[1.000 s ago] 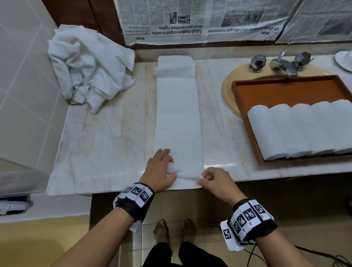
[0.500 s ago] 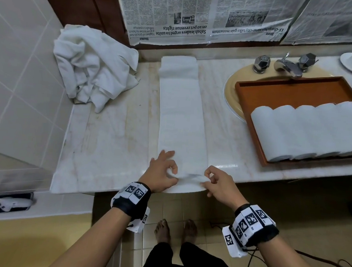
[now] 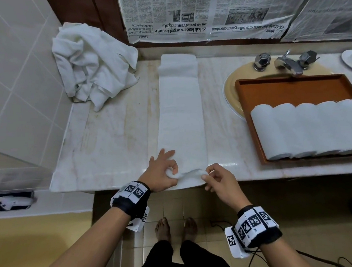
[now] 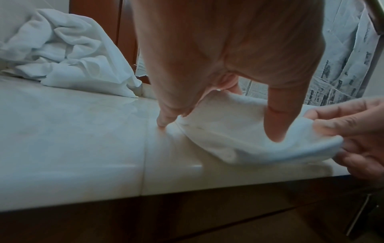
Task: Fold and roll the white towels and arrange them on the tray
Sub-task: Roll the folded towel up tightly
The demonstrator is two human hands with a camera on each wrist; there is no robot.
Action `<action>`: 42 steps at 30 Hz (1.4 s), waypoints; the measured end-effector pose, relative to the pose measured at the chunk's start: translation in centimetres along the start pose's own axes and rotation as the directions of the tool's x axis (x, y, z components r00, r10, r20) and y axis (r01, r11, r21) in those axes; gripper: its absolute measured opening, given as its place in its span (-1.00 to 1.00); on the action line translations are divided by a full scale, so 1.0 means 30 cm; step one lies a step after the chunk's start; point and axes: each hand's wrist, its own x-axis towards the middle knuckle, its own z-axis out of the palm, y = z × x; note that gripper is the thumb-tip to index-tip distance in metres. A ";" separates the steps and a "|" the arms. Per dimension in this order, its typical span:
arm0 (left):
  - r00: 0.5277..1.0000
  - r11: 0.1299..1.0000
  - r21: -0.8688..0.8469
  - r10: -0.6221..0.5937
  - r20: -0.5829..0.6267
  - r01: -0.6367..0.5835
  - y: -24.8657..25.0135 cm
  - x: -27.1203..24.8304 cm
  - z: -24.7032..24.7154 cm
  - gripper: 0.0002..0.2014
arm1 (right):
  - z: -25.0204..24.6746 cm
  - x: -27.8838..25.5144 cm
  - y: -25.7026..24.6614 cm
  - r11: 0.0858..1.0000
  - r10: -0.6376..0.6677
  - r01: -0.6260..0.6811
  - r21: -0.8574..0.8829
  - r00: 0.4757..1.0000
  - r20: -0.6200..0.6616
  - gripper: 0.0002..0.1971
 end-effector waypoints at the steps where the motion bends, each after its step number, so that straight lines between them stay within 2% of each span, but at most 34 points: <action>1: 1.000 1.000 0.006 0.000 0.007 0.000 0.000 0.000 0.000 -0.73 | 0.002 0.000 0.001 1.000 -0.012 0.012 -0.008 1.000 -0.015 -0.94; 3: 1.000 1.000 0.023 0.002 0.024 -0.002 0.000 0.000 0.000 -0.71 | 0.007 0.000 0.006 1.000 -0.028 0.027 -0.015 0.999 -0.037 -0.90; 6: 0.999 1.000 0.029 -0.001 0.053 -0.001 -0.002 0.000 0.002 -0.71 | 0.010 0.000 0.014 0.999 0.016 -0.015 0.036 0.999 -0.036 -0.86; 9: 0.996 1.000 0.028 -0.005 0.084 0.002 -0.006 -0.006 0.005 -0.80 | 0.013 0.000 0.013 0.996 0.060 -0.058 0.068 0.998 -0.024 -0.86; 12: 0.999 0.999 -0.048 -0.016 0.035 0.017 -0.014 -0.006 0.009 -0.96 | 0.010 -0.002 -0.002 0.994 0.072 -0.070 0.082 0.997 -0.014 -0.90; 13: 1.000 0.997 -0.071 -0.020 0.004 0.020 -0.018 -0.002 0.010 -0.96 | 0.009 -0.001 -0.003 0.995 0.069 -0.068 0.070 0.997 -0.014 -0.90; 16: 0.995 0.998 -0.060 0.004 -0.103 -0.010 -0.047 0.015 0.015 -0.83 | 0.006 0.006 0.002 0.997 0.066 -0.065 0.040 0.998 -0.006 -0.95; 22: 0.976 0.989 0.118 0.109 -0.190 -0.087 -0.109 0.033 0.050 -0.54 | -0.006 -0.013 0.042 0.993 0.108 -0.108 -0.050 0.994 0.012 -0.84; 26: 0.966 0.984 0.161 0.119 -0.231 -0.082 -0.101 0.040 0.062 -0.51 | -0.009 -0.019 0.062 0.985 0.169 -0.169 -0.030 0.986 -0.002 -0.72; 28: 0.956 0.981 0.171 0.133 -0.262 -0.090 -0.101 0.038 0.064 -0.48 | -0.013 -0.019 0.059 0.981 0.187 -0.188 -0.041 0.982 -0.023 -0.74; 30: 0.961 0.976 0.198 0.133 -0.244 -0.085 -0.104 0.035 0.064 -0.42 | -0.020 -0.019 0.054 0.972 0.192 -0.194 -0.133 0.981 -0.027 -0.79; 33: 0.991 0.952 0.298 0.096 -0.098 -0.062 -0.090 0.023 0.051 -0.32 | -0.024 -0.020 0.027 0.917 0.196 -0.193 -0.350 0.980 -0.026 -0.83; 35: 0.999 0.933 0.356 0.050 0.002 -0.047 -0.085 0.022 0.033 -0.19 | -0.017 -0.015 -0.005 0.879 0.142 -0.164 -0.448 0.986 -0.083 -0.80; 37: 0.999 0.928 0.371 0.018 0.036 -0.030 -0.084 0.027 0.023 -0.11 | -0.004 0.002 -0.033 0.851 0.025 -0.100 -0.515 0.988 -0.151 -0.76; 39: 1.000 0.943 0.332 0.017 -0.019 -0.009 -0.079 0.030 0.027 -0.15 | 0.023 0.035 -0.042 0.826 -0.143 0.027 -0.564 0.976 -0.163 -0.71; 42: 0.992 0.939 0.344 0.021 -0.121 0.022 -0.056 0.043 0.049 -0.20 | 0.089 0.114 -0.038 0.732 -0.350 0.242 -0.637 0.935 -0.047 -0.56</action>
